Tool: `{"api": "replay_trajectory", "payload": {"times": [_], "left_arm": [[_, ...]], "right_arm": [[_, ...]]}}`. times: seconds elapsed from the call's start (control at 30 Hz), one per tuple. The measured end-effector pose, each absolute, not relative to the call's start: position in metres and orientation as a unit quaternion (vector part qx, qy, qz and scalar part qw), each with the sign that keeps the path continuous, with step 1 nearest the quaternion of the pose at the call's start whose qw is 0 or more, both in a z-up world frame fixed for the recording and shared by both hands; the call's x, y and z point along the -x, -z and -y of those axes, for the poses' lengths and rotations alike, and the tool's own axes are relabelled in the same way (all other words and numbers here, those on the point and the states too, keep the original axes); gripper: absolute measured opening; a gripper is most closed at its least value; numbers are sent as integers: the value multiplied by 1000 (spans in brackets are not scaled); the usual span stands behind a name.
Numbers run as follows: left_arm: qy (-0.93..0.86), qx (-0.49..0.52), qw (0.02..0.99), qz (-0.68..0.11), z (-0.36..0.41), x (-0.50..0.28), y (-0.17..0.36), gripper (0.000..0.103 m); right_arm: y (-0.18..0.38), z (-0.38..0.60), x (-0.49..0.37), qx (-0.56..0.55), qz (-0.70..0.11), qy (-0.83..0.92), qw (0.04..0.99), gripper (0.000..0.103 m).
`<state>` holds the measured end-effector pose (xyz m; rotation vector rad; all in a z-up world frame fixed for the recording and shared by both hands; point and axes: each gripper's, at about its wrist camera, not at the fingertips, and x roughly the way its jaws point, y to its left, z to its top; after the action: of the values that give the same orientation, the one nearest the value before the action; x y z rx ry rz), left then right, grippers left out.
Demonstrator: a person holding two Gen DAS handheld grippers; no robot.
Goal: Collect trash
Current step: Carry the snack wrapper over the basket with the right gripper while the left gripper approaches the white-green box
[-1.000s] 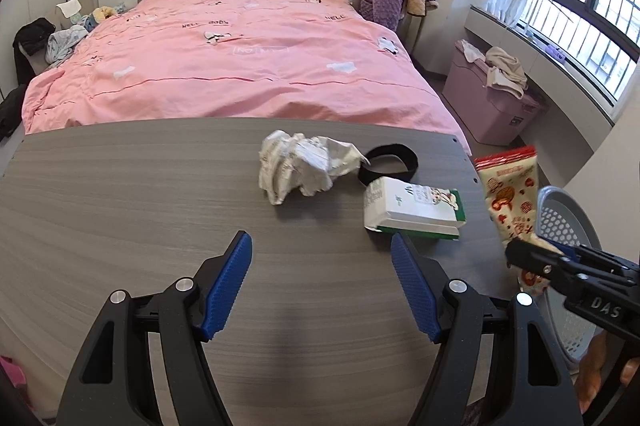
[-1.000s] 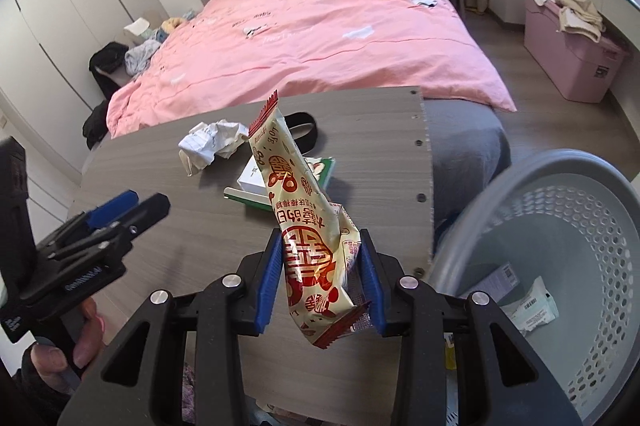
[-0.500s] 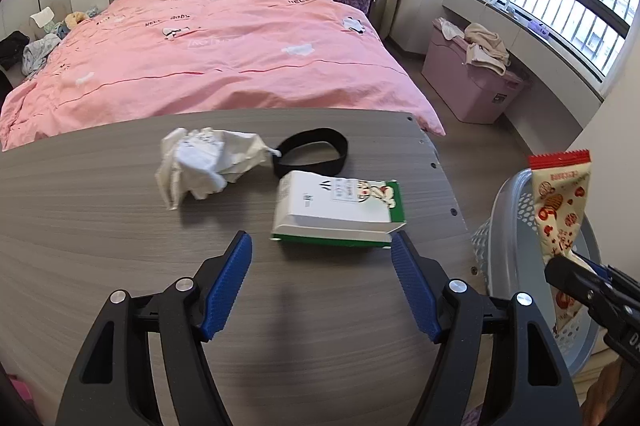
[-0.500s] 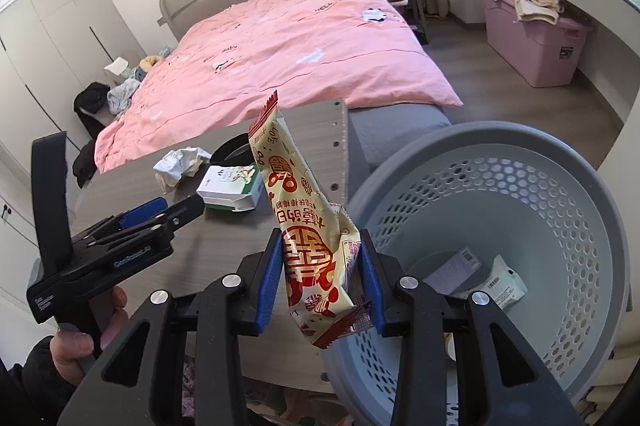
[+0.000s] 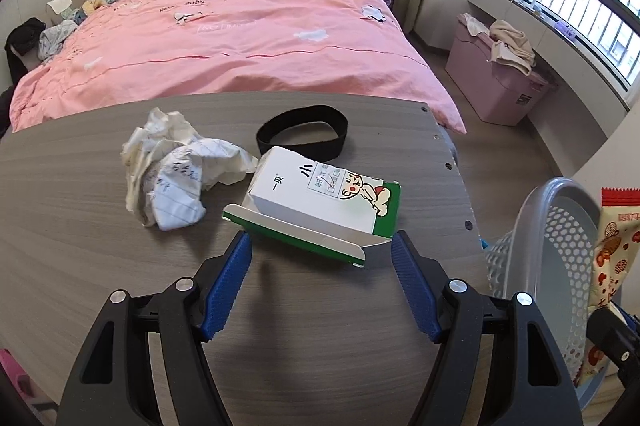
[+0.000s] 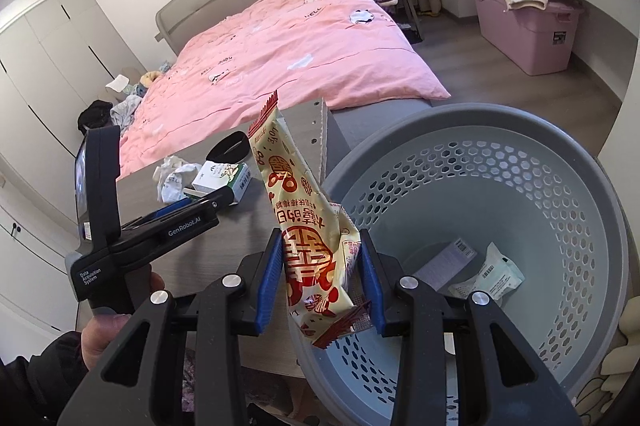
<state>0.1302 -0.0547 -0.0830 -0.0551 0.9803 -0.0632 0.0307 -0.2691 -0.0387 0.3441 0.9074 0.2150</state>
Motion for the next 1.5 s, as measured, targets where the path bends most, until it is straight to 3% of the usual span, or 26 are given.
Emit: {"api": "replay_trajectory", "payload": {"times": [0.77,1.07,1.5], "left_arm": [[-11,42,882,-470,3,-106,68,69],[14,93,859,-503,24,-134,51,69],[-29,107,823,-558,28,-178,70,69]], "right_arm": [[34,257,-24,-162,-421,-126,884,36],[30,275,-19,-177,-409,-113,888,36],[35,299,-25,-197,-409,-112,884,36]]}}
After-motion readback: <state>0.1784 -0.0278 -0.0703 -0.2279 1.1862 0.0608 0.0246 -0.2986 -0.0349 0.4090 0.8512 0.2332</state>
